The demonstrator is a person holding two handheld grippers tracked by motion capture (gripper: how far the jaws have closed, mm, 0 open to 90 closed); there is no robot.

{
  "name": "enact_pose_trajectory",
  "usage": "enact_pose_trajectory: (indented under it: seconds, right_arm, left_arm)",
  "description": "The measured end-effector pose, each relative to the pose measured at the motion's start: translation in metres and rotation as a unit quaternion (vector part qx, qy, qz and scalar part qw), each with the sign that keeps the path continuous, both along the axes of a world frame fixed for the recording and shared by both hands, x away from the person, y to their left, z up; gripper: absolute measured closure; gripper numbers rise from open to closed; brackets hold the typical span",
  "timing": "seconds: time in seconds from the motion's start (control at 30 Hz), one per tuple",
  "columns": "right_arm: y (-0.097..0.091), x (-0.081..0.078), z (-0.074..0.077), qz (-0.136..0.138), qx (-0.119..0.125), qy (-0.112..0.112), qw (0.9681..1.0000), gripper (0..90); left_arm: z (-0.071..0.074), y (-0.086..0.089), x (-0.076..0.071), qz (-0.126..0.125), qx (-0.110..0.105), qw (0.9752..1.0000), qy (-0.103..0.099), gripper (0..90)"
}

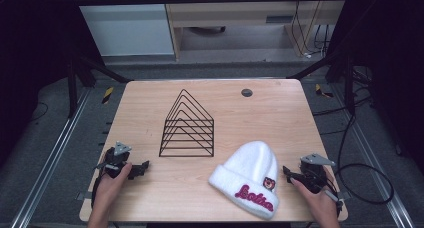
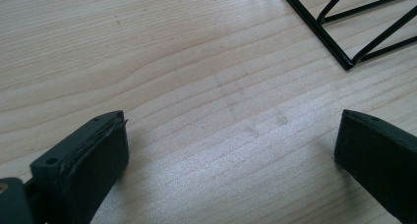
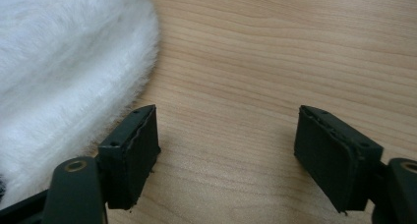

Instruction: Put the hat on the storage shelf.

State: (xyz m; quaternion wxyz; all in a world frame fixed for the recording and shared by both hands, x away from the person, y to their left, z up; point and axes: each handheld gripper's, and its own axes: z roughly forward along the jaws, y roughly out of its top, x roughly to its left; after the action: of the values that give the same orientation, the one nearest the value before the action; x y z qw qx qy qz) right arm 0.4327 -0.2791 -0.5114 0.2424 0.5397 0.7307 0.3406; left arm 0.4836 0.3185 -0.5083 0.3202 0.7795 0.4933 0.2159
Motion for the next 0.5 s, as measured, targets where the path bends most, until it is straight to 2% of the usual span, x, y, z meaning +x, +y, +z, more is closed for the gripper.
enact_pose_trajectory:
  seconds: [0.33,0.5]
  right_arm:
    - [0.0009,0.0026,-0.0008,0.015,-0.007,0.004,0.9999,16.0]
    - [0.0003,0.0054,0.0020,0.020,0.003,0.015,0.9997,13.2]
  left_arm:
    - [0.0000,0.0001,-0.0001,0.001,0.000,1.0000,0.000,0.0]
    - [0.0000,0.0001,-0.0002,0.001,0.000,1.0000,0.000,0.0]
